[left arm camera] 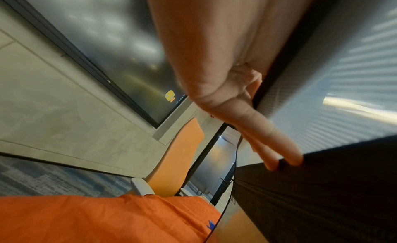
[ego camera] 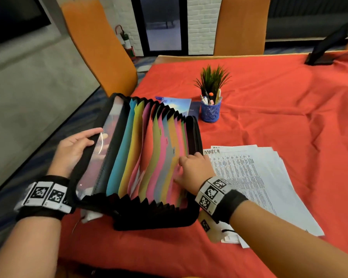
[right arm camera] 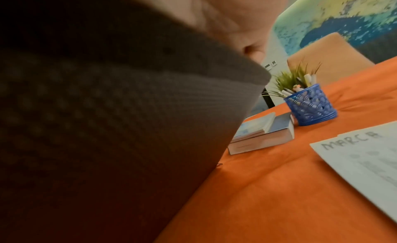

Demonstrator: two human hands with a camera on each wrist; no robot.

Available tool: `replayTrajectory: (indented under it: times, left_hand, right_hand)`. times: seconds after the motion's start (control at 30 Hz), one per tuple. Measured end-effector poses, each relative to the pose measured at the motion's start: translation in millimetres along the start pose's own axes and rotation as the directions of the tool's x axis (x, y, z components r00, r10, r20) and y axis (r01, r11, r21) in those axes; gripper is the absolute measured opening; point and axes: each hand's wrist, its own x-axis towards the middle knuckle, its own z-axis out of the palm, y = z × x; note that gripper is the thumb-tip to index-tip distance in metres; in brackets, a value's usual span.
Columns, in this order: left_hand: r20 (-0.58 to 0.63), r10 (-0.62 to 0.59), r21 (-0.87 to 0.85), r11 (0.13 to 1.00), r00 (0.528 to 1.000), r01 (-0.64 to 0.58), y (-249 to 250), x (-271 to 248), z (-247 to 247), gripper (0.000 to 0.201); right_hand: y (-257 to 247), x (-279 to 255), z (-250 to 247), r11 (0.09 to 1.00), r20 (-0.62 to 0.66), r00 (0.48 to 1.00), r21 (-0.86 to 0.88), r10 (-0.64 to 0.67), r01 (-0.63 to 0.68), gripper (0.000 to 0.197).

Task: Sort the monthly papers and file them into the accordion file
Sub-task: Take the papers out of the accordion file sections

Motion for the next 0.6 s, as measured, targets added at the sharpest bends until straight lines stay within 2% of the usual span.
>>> replayTrajectory:
  times: [0.13, 0.23, 0.33, 0.43, 0.5, 0.53, 0.6]
  left_hand:
    - [0.013, -0.006, -0.014, 1.000, 1.000, 0.006, -2.0, -0.2, 3.7, 0.042]
    - [-0.003, -0.009, -0.053, 0.999, 1.000, 0.009, 1.8, -4.4, 7.9, 0.046]
    - [-0.009, 0.003, -0.047, 0.999, 1.000, -0.003, 0.2, -6.0, 8.6, 0.045]
    - [-0.008, -0.002, -0.064, 0.998, 1.000, 0.001, -0.6, -5.8, 6.8, 0.043]
    - [0.001, -0.013, -0.061, 0.998, 1.000, 0.013, 1.7, -5.8, 8.0, 0.044]
    - [0.007, -0.016, -0.062, 0.998, 1.000, 0.016, 2.7, -5.6, 8.2, 0.044]
    - [0.001, -0.015, -0.054, 0.998, 1.000, 0.015, 2.7, -4.6, 7.4, 0.044]
  right_hand:
    - [-10.9, 0.3, 5.9, 0.992, 0.072, 0.997, 0.126, -0.016, 0.007, 0.049]
    - [-12.3, -1.1, 7.6, 0.960, 0.120, 0.987, 0.243, 0.109, -0.135, 0.058]
    - [-13.9, -1.0, 11.8, 0.954, 0.188, 0.975, 0.252, 0.117, -0.163, 0.054]
    - [-19.1, -0.1, 6.4, 0.947, 0.103, 0.994, 0.315, 0.038, -0.069, 0.036]
    - [-22.7, 3.7, -1.9, 0.842, 0.104, 0.994, 0.532, 0.039, -0.089, 0.038]
    - [-24.2, 6.8, -6.5, 0.730, 0.153, 0.985, 0.665, 0.078, -0.161, 0.044]
    - [-25.3, 12.7, -10.7, 0.405, 0.293, 0.939, 0.847, 0.182, -0.343, 0.050]
